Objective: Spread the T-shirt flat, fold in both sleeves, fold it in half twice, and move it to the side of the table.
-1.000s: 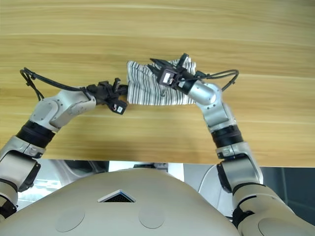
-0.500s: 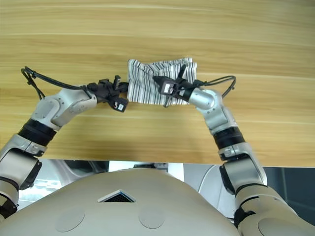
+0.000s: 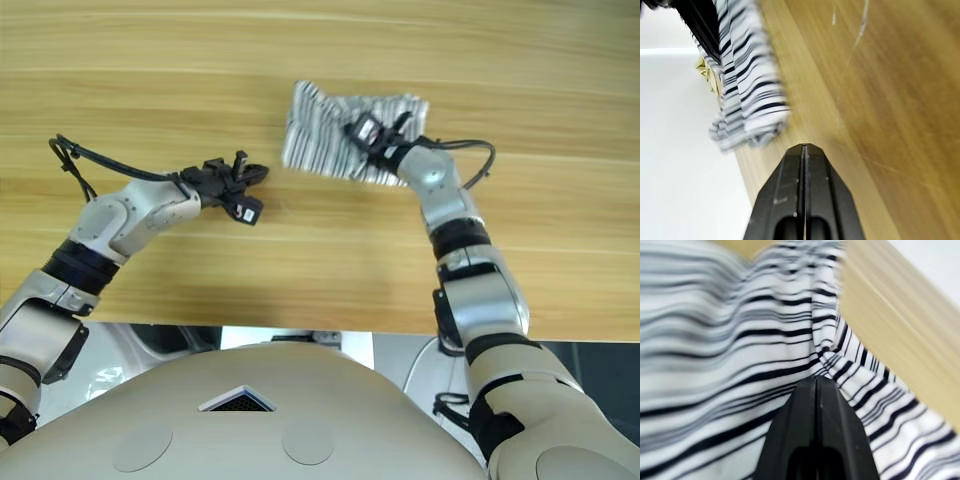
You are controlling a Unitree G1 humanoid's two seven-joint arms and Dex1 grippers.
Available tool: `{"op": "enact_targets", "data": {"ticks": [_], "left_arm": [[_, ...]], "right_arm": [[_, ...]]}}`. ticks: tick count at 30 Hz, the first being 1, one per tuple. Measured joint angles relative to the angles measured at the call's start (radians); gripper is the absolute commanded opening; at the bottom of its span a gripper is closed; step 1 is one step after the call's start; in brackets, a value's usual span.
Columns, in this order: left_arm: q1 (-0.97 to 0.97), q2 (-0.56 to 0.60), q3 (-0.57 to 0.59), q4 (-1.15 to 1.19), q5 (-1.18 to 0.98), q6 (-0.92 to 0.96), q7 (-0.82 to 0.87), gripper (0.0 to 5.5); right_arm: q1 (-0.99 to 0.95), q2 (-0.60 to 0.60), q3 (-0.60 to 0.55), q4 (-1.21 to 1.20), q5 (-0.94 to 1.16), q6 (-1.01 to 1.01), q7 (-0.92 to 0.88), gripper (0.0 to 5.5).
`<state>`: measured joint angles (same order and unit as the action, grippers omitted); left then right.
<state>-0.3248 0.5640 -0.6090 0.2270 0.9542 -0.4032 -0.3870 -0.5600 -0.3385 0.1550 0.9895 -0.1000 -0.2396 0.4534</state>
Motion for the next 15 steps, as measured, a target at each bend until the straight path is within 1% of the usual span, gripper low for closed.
{"op": "enact_targets", "data": {"ticks": [3,6,9,11,15], "left_arm": [[-0.004,-0.019,-0.001,0.012,0.000,0.019,0.021,0.00],[-0.008,-0.038,0.003,0.039,-0.010,0.041,0.069,0.00],[0.002,-0.051,0.032,0.070,-0.048,0.064,0.123,0.00],[0.017,-0.053,0.045,0.073,-0.068,0.077,0.159,0.00],[0.046,-0.052,0.073,0.079,-0.105,0.082,0.214,0.00]], "right_arm": [[-0.085,-0.002,-0.173,0.165,0.129,0.110,-0.111,0.03],[-0.136,-0.063,-0.371,0.288,0.268,0.210,-0.275,0.03],[-0.154,-0.095,-0.541,0.326,0.386,0.265,-0.417,0.03],[-0.159,-0.105,-0.619,0.332,0.437,0.275,-0.501,0.03],[-0.159,-0.122,-0.707,0.334,0.473,0.254,-0.623,0.03]]}}
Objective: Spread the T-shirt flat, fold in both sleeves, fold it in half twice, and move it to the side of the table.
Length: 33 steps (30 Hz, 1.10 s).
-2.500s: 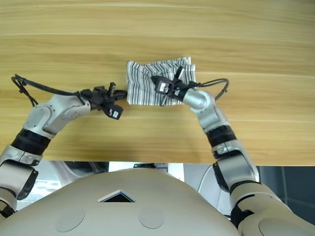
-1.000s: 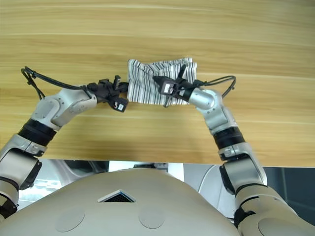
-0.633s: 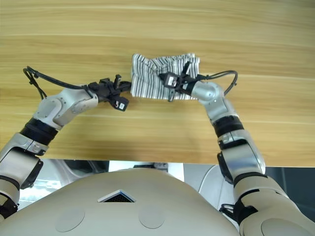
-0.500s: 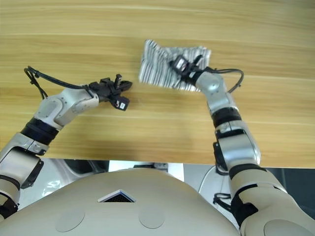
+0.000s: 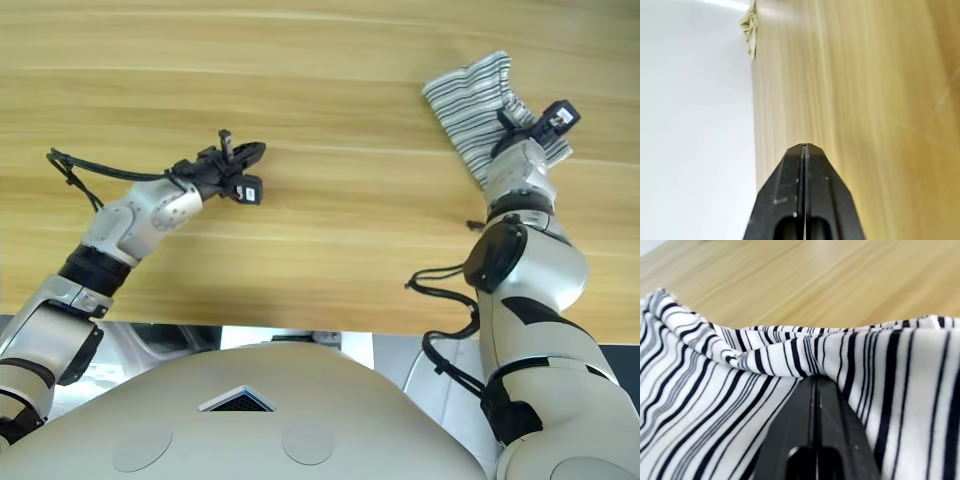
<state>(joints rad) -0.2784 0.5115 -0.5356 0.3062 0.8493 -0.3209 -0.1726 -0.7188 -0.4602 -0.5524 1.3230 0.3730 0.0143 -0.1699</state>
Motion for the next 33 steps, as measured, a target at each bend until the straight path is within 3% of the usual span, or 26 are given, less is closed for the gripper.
{"op": "enact_targets", "data": {"ticks": [11,21,29,33], "left_arm": [[0.066,0.036,0.063,-0.004,-0.073,0.000,0.078,0.00],[0.109,0.079,0.106,-0.009,-0.119,-0.001,0.103,0.00],[0.148,0.099,0.148,-0.013,-0.200,-0.026,0.122,0.00],[0.216,0.099,0.200,-0.004,-0.482,-0.204,0.039,0.00]], "right_arm": [[0.062,-0.084,-0.119,0.005,0.023,-0.085,-0.191,0.03],[0.003,-0.056,-0.087,0.001,-0.008,-0.122,-0.188,0.03],[-0.073,-0.029,0.056,-0.120,-0.163,-0.343,-0.283,0.03],[-0.054,0.001,0.270,-0.429,-0.501,-0.445,-0.486,0.03]]}}
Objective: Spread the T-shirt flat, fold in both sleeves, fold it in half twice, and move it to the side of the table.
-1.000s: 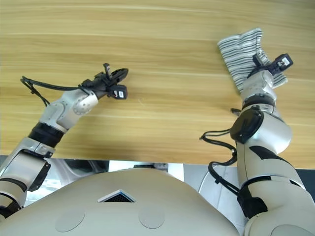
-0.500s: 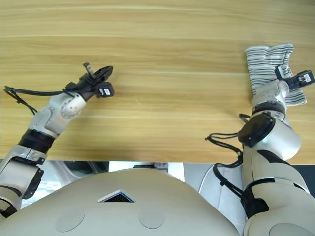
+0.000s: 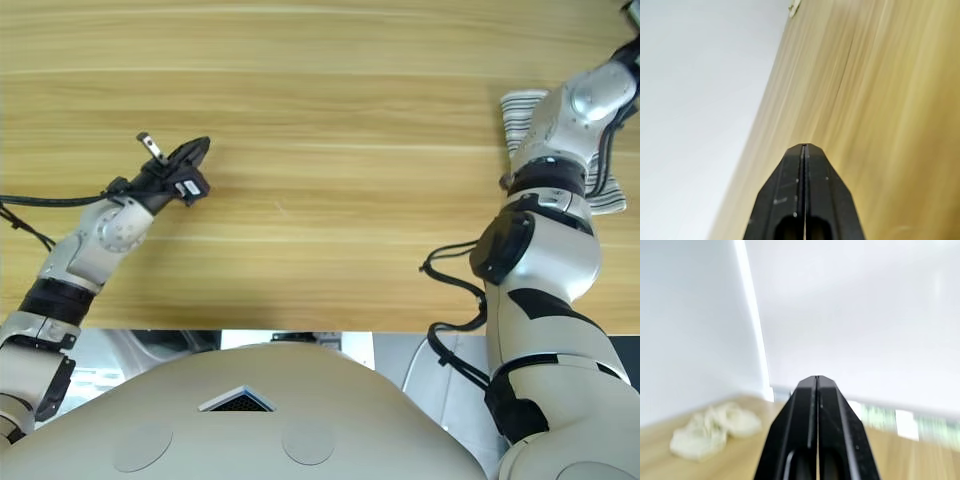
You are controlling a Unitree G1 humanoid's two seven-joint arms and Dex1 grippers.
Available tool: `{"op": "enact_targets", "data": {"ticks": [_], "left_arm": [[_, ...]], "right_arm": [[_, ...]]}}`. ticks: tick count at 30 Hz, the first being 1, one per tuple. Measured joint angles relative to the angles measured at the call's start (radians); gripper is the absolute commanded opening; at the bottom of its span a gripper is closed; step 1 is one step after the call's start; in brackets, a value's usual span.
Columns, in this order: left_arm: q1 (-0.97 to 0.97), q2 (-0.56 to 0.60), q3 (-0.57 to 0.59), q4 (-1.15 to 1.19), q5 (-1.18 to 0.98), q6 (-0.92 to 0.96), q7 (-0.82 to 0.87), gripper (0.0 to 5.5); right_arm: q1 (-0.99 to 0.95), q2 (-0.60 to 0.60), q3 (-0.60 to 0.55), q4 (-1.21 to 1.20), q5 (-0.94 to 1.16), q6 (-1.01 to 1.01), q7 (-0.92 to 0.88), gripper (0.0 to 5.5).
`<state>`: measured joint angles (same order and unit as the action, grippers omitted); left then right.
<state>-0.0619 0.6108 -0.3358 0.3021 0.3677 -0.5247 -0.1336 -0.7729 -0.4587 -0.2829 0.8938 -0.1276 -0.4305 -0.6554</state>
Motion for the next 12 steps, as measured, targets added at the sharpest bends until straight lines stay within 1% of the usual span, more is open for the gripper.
{"op": "enact_targets", "data": {"ticks": [1,2,4,5,7,8,9,11,12], "left_arm": [[0.005,-0.019,0.006,0.017,-0.061,-0.027,-0.027,0.00],[0.004,-0.054,0.025,0.047,-0.146,-0.049,-0.061,0.00],[-0.023,-0.110,0.078,0.117,-0.270,-0.066,-0.096,0.00],[-0.059,-0.138,0.121,0.187,-0.333,-0.067,-0.100,0.00],[-0.161,-0.203,0.242,0.374,-0.470,-0.079,-0.115,0.00],[-0.205,-0.219,0.290,0.438,-0.519,-0.081,-0.113,0.00],[-0.229,-0.224,0.322,0.476,-0.544,-0.084,-0.114,0.00],[-0.252,-0.235,0.348,0.528,-0.567,-0.085,-0.116,0.00],[-0.258,-0.239,0.354,0.543,-0.569,-0.085,-0.119,0.00]], "right_arm": [[0.003,0.015,0.074,-0.047,-0.097,0.005,-0.023,0.03],[0.002,0.047,0.187,-0.073,-0.226,0.021,-0.033,0.03],[0.001,0.128,0.397,-0.038,-0.427,0.065,-0.020,0.03],[0.004,0.183,0.532,0.019,-0.541,0.094,0.007,0.03],[0.022,0.271,0.723,0.138,-0.672,0.075,0.151,0.03],[0.053,0.307,0.735,0.166,-0.639,0.025,0.262,0.03],[0.088,0.335,0.712,0.161,-0.540,0.002,0.396,0.03],[0.104,0.355,0.591,0.134,-0.270,0.059,0.686,0.03],[0.100,0.352,0.535,0.131,-0.180,0.105,0.772,0.03]]}}
